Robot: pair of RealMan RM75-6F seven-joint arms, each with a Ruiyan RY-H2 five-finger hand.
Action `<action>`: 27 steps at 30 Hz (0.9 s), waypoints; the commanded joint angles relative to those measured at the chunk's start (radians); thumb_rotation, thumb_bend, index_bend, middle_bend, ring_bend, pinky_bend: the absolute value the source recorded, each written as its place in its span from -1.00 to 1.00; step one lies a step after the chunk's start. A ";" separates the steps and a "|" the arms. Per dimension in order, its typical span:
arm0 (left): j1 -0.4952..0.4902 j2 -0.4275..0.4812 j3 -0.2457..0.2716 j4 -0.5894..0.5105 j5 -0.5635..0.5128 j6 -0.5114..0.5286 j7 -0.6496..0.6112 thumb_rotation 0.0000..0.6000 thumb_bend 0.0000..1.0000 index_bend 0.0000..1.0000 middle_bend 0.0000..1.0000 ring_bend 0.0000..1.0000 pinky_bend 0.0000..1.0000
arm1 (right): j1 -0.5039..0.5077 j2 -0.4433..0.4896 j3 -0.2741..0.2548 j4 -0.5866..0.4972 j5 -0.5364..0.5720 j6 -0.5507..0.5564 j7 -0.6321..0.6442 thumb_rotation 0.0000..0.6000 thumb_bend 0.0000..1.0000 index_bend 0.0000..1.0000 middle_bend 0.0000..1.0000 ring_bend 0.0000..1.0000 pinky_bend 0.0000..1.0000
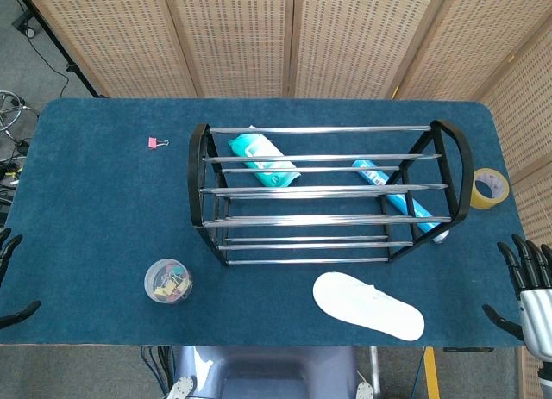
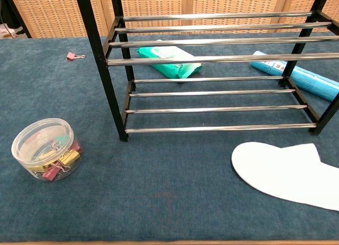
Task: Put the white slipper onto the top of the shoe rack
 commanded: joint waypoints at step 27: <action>-0.007 -0.018 -0.004 -0.008 -0.013 -0.018 0.035 1.00 -1.00 -1.00 -1.00 -1.00 -1.00 | 0.161 -0.139 -0.147 0.457 -0.395 -0.062 0.171 1.00 -1.00 -0.67 -0.74 -0.78 -0.47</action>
